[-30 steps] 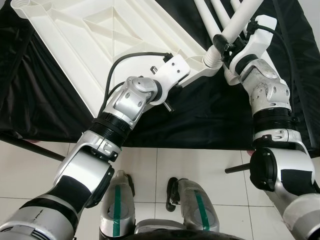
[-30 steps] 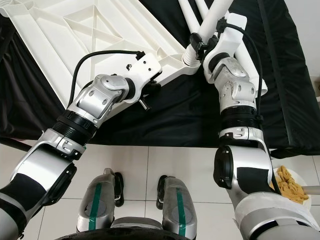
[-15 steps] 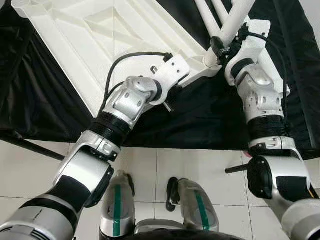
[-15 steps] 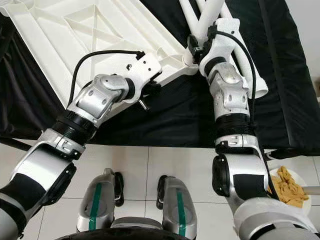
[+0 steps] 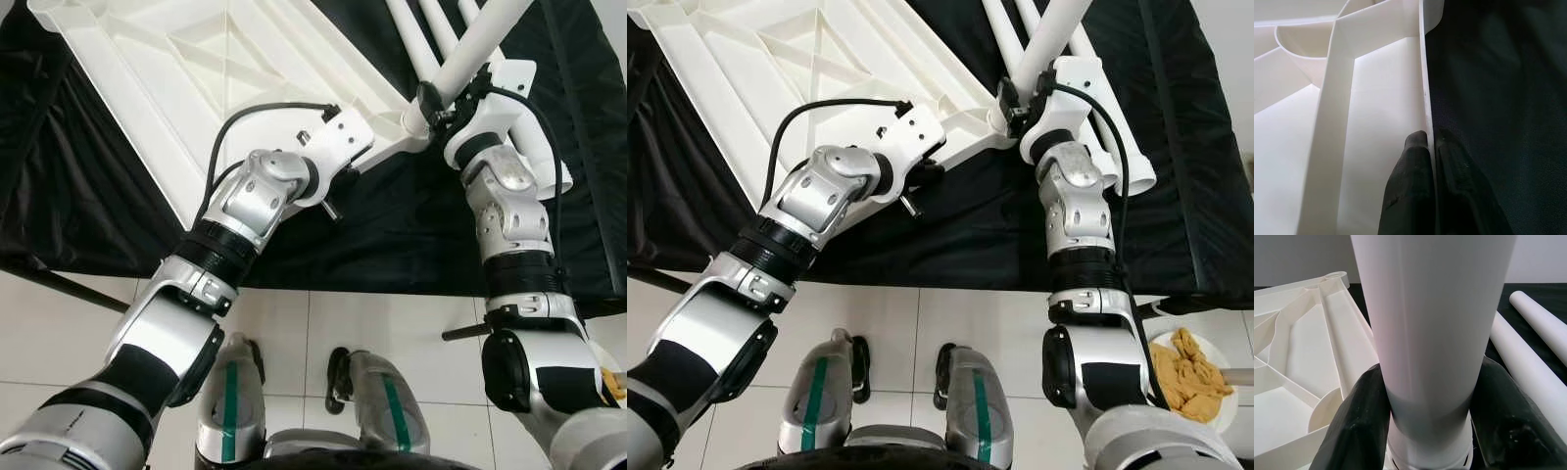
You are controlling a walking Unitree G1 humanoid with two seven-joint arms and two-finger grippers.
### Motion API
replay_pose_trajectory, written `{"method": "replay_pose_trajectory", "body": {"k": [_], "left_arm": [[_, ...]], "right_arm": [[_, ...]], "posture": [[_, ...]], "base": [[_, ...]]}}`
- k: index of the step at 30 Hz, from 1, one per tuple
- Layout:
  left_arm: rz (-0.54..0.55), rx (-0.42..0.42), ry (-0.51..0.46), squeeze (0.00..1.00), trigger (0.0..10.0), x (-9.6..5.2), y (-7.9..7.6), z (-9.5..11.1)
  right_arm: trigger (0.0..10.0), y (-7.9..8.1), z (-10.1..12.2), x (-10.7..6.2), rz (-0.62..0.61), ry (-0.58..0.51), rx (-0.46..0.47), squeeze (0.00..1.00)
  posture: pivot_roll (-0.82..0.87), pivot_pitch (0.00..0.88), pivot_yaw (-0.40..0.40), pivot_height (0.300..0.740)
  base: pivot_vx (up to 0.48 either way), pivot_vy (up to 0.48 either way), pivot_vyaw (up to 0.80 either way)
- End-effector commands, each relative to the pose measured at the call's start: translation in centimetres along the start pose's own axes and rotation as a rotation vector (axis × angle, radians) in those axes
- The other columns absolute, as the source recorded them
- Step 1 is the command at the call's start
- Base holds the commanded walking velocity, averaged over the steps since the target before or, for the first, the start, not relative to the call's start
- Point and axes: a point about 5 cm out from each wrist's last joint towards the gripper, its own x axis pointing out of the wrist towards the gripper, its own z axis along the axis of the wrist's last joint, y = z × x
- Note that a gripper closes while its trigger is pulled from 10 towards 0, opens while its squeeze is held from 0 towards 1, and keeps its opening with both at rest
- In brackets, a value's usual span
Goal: Building children table
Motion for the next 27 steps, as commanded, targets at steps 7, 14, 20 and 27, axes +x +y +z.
{"method": "replay_pose_trajectory", "body": {"k": [7, 14, 20, 27], "left_arm": [[0.052, 0.047, -0.032, 0.00, 10.0, -0.4, 0.6, 1.1], [0.052, 0.049, -0.033, 0.00, 10.0, -0.5, 0.5, 1.2], [0.047, 0.049, -0.037, 0.00, 10.0, -0.5, 0.4, 1.3], [0.041, 0.051, -0.043, 0.00, 10.0, -0.5, 0.2, 1.3]], "right_arm": [[10.0, 0.2, -3.2, 0.0, -0.015, 0.170, 0.057, 0.00], [10.0, 0.1, -2.3, 0.7, -0.016, 0.164, 0.057, 0.00], [10.0, 0.3, -1.9, 1.4, -0.002, 0.169, 0.046, 0.00], [10.0, 0.3, -1.8, 2.2, -0.017, 0.201, 0.041, 0.00]], "posture": [[0.05, 0.074, -0.001, 0.740], [0.05, 0.076, -0.002, 0.740], [0.05, 0.079, -0.005, 0.740], [0.05, 0.076, -0.005, 0.740]], "base": [[0.000, 0.000, 0.00], [0.000, 0.000, 0.00], [0.000, 0.000, 0.00], [0.000, 0.000, 0.00]]}}
